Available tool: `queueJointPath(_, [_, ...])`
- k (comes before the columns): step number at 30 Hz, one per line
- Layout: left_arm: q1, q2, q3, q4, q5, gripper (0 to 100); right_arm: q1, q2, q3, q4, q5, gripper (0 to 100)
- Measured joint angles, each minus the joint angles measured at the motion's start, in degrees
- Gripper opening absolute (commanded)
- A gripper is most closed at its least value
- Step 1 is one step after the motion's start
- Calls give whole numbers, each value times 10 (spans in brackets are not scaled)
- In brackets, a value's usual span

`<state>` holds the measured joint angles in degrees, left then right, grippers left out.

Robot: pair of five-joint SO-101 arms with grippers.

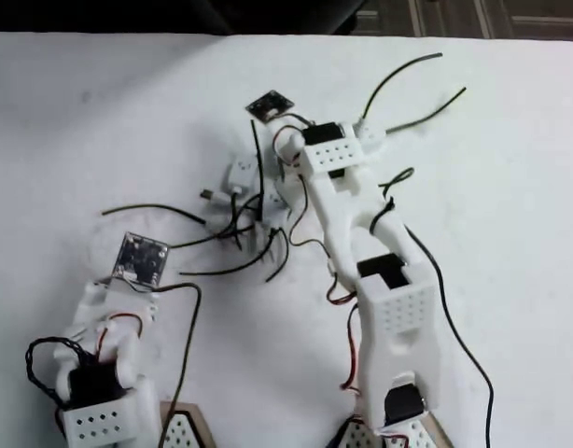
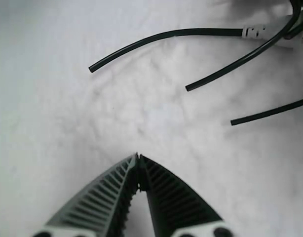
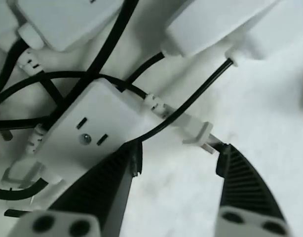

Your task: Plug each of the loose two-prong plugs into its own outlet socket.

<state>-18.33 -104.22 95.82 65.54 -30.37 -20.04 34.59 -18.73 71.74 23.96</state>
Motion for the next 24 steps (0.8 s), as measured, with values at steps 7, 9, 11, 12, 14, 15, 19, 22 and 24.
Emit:
queueJointPath(7, [0, 0, 0, 0, 0, 24, 0, 35, -22, -5, 1, 18])
queueJointPath(9, [0, 0, 0, 0, 0, 24, 2, 36, -15, -5, 0, 37])
queueJointPath(11, [0, 0, 4, -1, 0, 24, -2, 34, -13, 5, 0, 15])
queueJointPath(12, [0, 0, 4, -2, 0, 24, -5, 34, -12, 17, 1, 21])
queueJointPath(14, [0, 0, 4, -2, 0, 24, -6, 27, -11, 47, 1, 18])
queueJointPath(15, [0, 0, 4, -2, 0, 24, -5, 19, -11, 61, 1, 18])
queueJointPath(19, [0, 0, 4, -2, 0, 24, -11, -28, -11, 117, 1, 18])
queueJointPath(22, [0, 0, 4, -2, 0, 25, -11, -62, -9, 166, 1, 18])
queueJointPath(24, [0, 0, 4, -2, 0, 25, -10, -85, 7, 193, 1, 18])
